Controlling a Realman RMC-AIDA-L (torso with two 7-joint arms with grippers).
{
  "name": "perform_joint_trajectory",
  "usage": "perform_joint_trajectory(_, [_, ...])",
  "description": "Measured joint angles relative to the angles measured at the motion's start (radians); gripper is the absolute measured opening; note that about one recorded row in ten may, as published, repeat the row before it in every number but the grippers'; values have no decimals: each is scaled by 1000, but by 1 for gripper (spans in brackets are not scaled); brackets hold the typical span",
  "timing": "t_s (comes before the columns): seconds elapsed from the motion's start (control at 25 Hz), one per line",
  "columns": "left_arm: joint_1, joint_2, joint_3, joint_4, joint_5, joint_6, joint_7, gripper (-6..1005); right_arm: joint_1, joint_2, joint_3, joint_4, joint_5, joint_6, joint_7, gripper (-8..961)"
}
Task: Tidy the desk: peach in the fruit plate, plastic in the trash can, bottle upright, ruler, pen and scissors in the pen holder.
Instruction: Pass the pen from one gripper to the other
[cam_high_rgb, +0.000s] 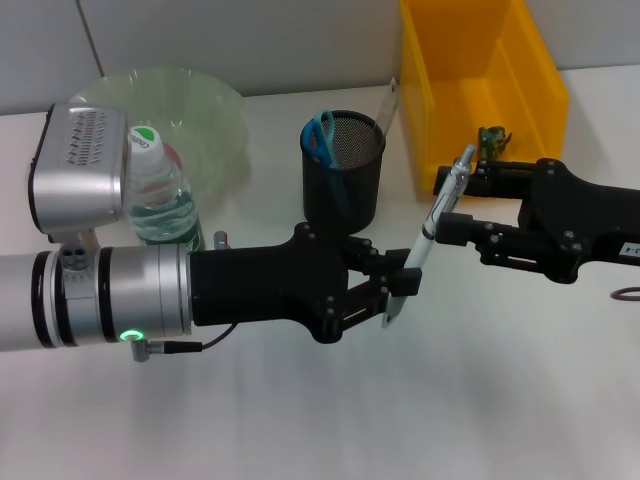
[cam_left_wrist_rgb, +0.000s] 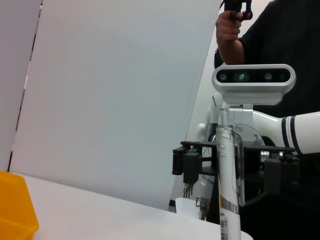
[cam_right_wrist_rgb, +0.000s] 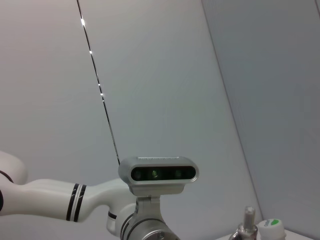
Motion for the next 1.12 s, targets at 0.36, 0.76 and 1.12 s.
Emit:
perform_joint_trajectory(0.36, [-8,0,0,-2,0,3,1,189,1,0,0,0,0,4,1,418])
perform_joint_trajectory(0.76, [-13,0,12,-2,-1,5,6,215,8,3,-2,2,0,2,2,302])
perform_joint_trajectory(1.12, [-12,0,11,-2,-2,1,10,239,14,3,-3,12,-2,0,6,285])
